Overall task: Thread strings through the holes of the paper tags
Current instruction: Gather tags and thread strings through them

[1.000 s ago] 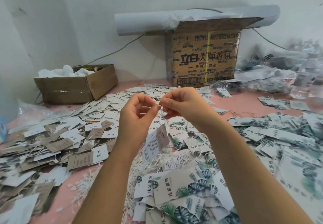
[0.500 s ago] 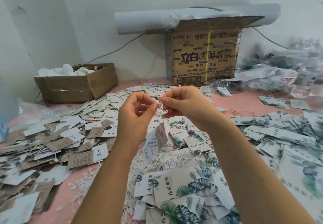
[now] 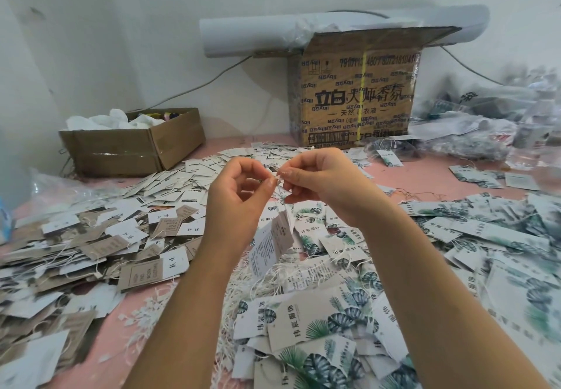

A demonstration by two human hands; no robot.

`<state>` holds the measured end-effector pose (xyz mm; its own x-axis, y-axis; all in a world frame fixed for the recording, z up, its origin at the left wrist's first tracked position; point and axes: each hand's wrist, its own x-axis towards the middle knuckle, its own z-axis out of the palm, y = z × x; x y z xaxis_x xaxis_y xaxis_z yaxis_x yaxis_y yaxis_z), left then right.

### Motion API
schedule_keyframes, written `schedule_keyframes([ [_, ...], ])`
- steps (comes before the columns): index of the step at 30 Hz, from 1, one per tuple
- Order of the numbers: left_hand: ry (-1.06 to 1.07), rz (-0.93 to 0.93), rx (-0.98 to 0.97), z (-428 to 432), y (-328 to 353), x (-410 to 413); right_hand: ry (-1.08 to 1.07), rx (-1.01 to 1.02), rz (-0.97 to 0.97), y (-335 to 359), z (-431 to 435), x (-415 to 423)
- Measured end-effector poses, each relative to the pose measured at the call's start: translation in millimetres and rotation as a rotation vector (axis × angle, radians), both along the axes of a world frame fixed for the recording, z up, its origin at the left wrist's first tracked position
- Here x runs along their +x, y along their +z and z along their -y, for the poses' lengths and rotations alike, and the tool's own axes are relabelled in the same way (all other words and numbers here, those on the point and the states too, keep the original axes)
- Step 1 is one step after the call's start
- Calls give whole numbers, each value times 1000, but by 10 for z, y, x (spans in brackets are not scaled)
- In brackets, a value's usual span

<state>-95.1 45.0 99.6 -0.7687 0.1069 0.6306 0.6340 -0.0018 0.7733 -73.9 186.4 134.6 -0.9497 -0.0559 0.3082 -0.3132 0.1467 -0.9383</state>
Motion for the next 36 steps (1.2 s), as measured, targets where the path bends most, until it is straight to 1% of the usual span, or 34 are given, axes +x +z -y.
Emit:
schedule_keyframes([
  [7, -10, 14, 22, -7, 9, 6, -5, -25, 17, 7, -13, -1],
  [18, 3, -6, -28, -1, 9, 9, -23, 47, 4, 6, 8, 15],
  [23, 7, -1, -17, 0, 6, 8, -10, -12, 6, 22, 16, 22],
  [36, 22, -8, -33, -9, -10, -7, -22, 68, -15, -1, 7, 14],
])
